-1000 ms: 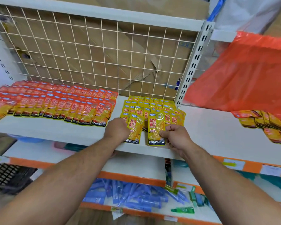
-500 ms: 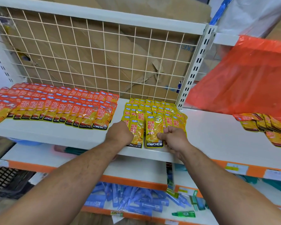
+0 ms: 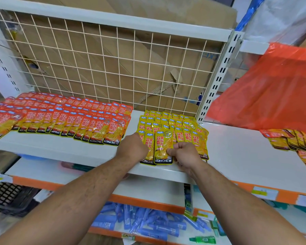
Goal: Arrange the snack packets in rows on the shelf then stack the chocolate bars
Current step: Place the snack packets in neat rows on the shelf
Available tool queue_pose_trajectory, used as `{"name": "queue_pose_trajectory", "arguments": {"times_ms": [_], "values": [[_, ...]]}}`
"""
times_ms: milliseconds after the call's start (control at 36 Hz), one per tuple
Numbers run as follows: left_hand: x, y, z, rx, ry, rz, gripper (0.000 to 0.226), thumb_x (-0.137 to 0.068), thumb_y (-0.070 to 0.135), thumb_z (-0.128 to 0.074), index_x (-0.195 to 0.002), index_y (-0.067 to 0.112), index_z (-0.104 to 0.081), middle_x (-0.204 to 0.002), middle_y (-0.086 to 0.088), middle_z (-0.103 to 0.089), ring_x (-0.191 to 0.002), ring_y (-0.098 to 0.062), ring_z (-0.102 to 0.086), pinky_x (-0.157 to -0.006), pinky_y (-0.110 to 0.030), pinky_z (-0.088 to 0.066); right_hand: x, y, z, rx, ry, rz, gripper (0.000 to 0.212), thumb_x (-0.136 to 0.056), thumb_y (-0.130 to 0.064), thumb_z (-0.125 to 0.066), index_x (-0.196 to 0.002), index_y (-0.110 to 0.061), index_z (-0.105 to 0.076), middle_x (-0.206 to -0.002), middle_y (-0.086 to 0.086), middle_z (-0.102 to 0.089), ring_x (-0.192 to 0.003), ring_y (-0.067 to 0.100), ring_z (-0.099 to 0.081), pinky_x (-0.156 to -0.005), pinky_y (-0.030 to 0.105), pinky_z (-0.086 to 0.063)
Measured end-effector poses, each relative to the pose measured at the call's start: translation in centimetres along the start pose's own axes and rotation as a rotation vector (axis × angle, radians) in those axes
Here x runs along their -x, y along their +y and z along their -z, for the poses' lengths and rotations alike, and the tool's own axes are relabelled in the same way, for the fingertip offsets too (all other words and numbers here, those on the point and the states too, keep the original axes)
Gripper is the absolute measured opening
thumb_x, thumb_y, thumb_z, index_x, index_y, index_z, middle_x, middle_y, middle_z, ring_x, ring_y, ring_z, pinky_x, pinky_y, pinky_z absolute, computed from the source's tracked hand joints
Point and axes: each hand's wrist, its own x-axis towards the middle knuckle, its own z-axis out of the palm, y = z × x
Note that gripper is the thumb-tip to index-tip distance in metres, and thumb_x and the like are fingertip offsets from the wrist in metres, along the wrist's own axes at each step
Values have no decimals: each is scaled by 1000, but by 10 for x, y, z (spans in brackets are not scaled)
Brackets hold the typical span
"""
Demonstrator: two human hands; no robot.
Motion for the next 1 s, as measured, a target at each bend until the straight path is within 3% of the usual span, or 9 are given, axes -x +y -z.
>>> {"name": "queue_pose_trajectory", "arguments": {"times_ms": [111, 278, 417, 500, 611, 722, 1000], "values": [[-2, -1, 1, -43, 86, -64, 21, -88, 25, -55, -102, 10, -53, -96, -8, -60, -87, -29, -59, -61, -30, -39, -5, 2, -12, 65, 2, -33, 49, -81, -4, -77, -56, -20, -39, -52, 2, -39, -47, 17, -32, -47, 23, -28], [2, -3, 1, -42, 132, -113, 20, -89, 23, -52, -102, 7, -54, -98, -10, -59, -87, -29, -58, -61, -32, -37, -7, 0, -20, 388, 51, 5, 41, -80, -17, -77, -53, -16, -46, -60, 8, -56, -57, 24, -52, -55, 30, -41], [4, -6, 1, -36, 141, -118, 19, -90, 26, -53, -100, 9, -54, -94, -7, -58, -78, -23, -49, -59, -31, -36, -3, -5, -21, 640, 69, 55, 33, -81, -28, -72, -59, -13, -53, -60, 3, -53, -57, 19, -50, -44, 24, -30], [4, -6, 2, -38, 138, -122, 20, -89, 25, -52, -102, 9, -56, -94, -6, -57, -80, -24, -53, -60, -31, -37, -4, -4, -23, 686, 68, 63, 27, -82, -30, -70, -66, -13, -57, -63, 1, -54, -63, 20, -53, -45, 24, -29], [6, -6, 3, -51, 133, -143, 21, -90, 26, -52, -103, 10, -57, -97, -8, -58, -85, -26, -57, -61, -31, -38, -4, -4, -25, 780, 50, 72, 23, -84, -32, -65, -71, -16, -55, -73, 2, -57, -73, 26, -56, -58, 27, -38], [8, -4, 2, -71, 138, -159, 23, -90, 26, -53, -105, 10, -58, -101, -9, -59, -90, -28, -58, -65, -33, -43, -4, -7, -23, 840, 41, 67, 27, -86, -28, -65, -65, -17, -52, -65, -2, -51, -72, 27, -55, -59, 27, -40], [14, 5, -3, -179, 171, -261, 30, -92, 33, -53, -115, 15, -59, -109, -6, -60, -104, -27, -54, -83, -38, -47, 4, -7, -13, 781, 129, 138, 22, -78, -37, -67, -86, -19, -58, -83, 0, -64, -80, 26, -60, -61, 30, -42]]}}
